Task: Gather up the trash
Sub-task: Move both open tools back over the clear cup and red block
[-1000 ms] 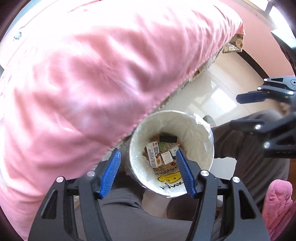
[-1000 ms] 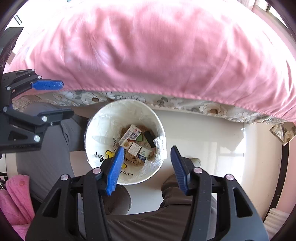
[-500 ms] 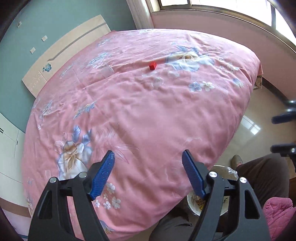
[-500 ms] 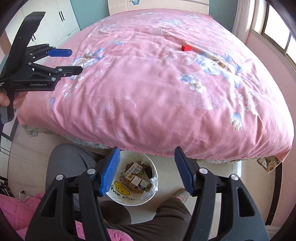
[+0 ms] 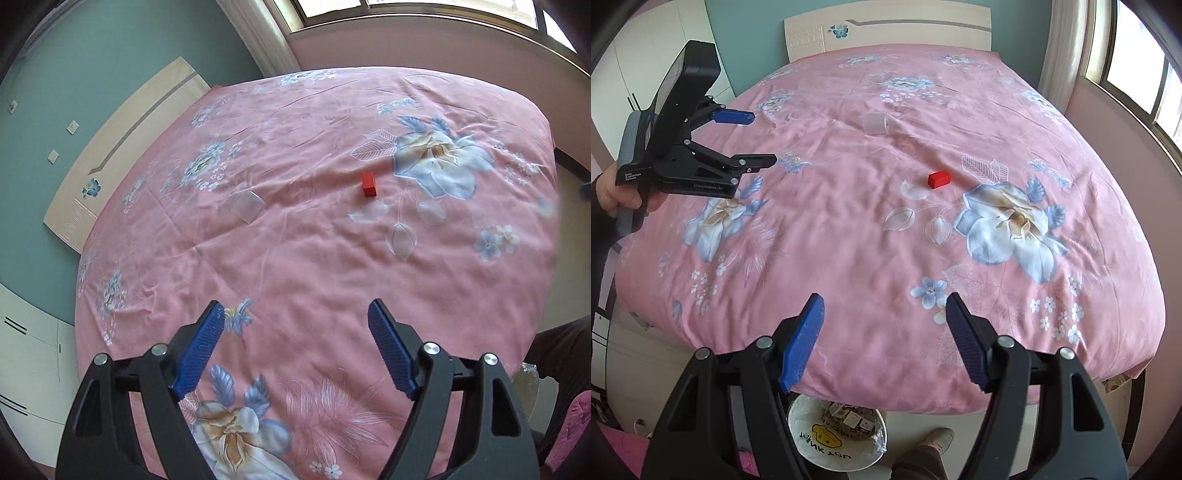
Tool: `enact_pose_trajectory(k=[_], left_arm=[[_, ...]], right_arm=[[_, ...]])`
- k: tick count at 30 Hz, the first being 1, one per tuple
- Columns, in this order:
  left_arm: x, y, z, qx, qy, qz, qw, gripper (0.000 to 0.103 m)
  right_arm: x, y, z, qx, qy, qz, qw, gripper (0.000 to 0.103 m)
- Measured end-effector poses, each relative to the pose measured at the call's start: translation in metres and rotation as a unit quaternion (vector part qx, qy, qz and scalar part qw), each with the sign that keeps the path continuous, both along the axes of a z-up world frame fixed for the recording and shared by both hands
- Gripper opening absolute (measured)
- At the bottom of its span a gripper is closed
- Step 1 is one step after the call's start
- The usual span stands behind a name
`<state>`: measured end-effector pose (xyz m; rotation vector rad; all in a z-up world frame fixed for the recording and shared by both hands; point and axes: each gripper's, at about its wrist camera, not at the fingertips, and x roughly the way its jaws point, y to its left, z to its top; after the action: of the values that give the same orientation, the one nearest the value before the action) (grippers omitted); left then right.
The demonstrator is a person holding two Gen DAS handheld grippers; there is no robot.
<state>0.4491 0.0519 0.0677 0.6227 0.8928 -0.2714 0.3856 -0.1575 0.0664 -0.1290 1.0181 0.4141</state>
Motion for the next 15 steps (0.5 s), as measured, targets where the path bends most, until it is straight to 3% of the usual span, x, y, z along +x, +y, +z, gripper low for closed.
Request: enact_pose_trajectory(k=[6, 15], left_arm=[[0.089, 0.002, -0.023, 0.023, 0.004, -0.025, 0.9994, 0.082], [0.2, 0.015, -0.079, 0.043, 0.018, -0.044, 0.998, 0.082]], right_arm=[[0.083, 0.018, -0.02, -0.007, -0.003, 0.008, 1.0, 0.068], [0.207, 0.033, -0.089, -0.044, 0.006, 0.052, 0.998, 0.068]])
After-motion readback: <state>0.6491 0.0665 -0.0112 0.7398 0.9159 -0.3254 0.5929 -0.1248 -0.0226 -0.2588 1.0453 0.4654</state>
